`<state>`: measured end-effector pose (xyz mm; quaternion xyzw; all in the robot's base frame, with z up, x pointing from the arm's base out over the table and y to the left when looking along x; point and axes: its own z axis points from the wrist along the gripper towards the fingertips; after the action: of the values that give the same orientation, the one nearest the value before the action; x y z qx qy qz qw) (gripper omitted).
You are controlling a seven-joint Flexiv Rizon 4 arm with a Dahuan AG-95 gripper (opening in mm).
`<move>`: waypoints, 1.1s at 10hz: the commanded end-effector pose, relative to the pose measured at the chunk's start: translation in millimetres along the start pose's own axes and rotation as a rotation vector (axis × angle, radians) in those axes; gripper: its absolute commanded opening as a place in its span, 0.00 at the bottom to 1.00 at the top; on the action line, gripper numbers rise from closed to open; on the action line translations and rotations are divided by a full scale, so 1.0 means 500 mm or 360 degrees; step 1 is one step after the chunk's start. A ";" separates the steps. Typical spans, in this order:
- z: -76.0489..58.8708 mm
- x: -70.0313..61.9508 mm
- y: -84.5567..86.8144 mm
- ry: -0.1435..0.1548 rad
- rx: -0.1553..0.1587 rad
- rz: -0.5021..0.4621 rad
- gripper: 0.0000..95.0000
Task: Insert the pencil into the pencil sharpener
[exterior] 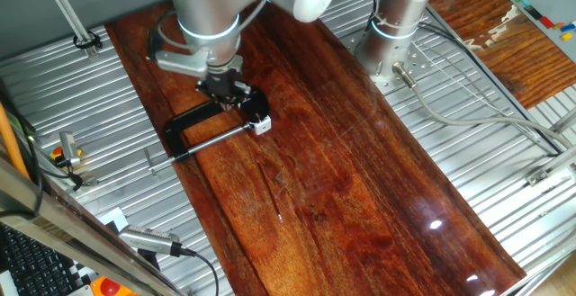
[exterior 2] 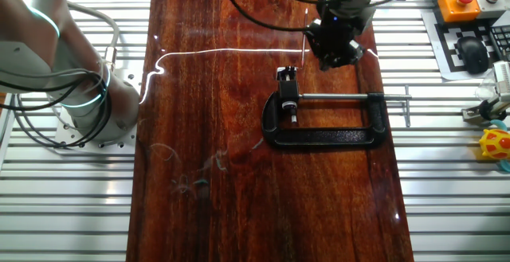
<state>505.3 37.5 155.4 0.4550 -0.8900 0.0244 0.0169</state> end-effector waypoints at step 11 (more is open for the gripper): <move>0.008 -0.054 0.026 -0.0019 -0.0007 -0.0279 0.00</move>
<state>510.2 69.9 149.3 0.5308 -0.8471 0.0189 0.0166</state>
